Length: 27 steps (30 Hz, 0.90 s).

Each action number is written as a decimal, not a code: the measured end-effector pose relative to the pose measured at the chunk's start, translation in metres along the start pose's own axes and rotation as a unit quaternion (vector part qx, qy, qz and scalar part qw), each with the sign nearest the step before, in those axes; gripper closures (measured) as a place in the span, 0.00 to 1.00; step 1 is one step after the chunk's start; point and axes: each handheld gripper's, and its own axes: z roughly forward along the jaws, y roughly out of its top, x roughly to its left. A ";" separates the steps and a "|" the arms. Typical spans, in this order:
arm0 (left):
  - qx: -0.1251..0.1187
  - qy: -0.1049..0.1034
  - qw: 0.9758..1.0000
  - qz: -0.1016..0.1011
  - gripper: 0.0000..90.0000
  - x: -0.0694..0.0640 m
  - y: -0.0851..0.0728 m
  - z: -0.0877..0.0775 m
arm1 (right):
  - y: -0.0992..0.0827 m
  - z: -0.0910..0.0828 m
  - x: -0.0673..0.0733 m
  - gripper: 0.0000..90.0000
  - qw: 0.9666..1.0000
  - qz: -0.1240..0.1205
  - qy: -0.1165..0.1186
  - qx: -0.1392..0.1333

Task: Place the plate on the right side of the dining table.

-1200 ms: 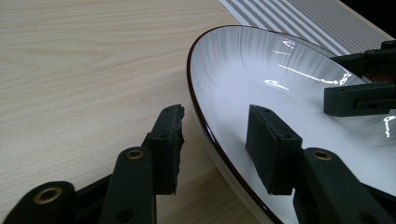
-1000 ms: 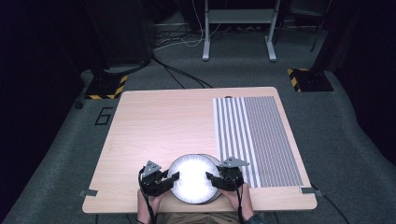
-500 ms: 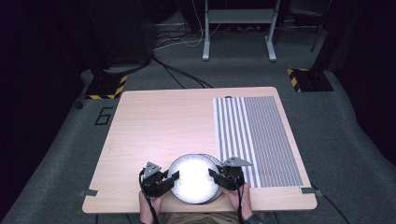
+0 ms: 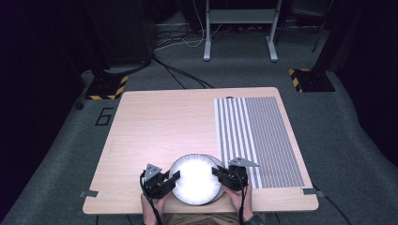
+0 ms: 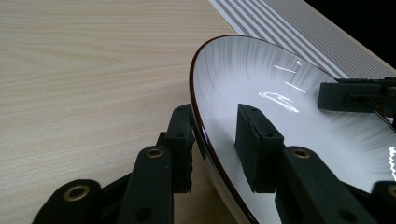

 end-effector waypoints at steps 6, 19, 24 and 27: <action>-0.009 0.001 1.000 -0.004 0.75 -0.001 0.000 -0.001 | 0.000 -0.003 0.002 0.86 1.000 0.007 0.003 -0.010; -0.043 0.000 0.999 -0.012 0.78 -0.005 0.001 -0.008 | 0.008 -0.015 0.006 0.91 0.999 0.011 0.013 -0.041; -0.054 0.002 0.999 -0.011 0.80 -0.006 0.003 -0.011 | 0.010 -0.019 0.008 0.92 0.998 0.013 0.013 -0.052; -0.061 0.000 0.998 -0.010 0.80 -0.007 0.004 -0.014 | 0.010 -0.021 0.008 0.93 0.998 0.016 0.017 -0.055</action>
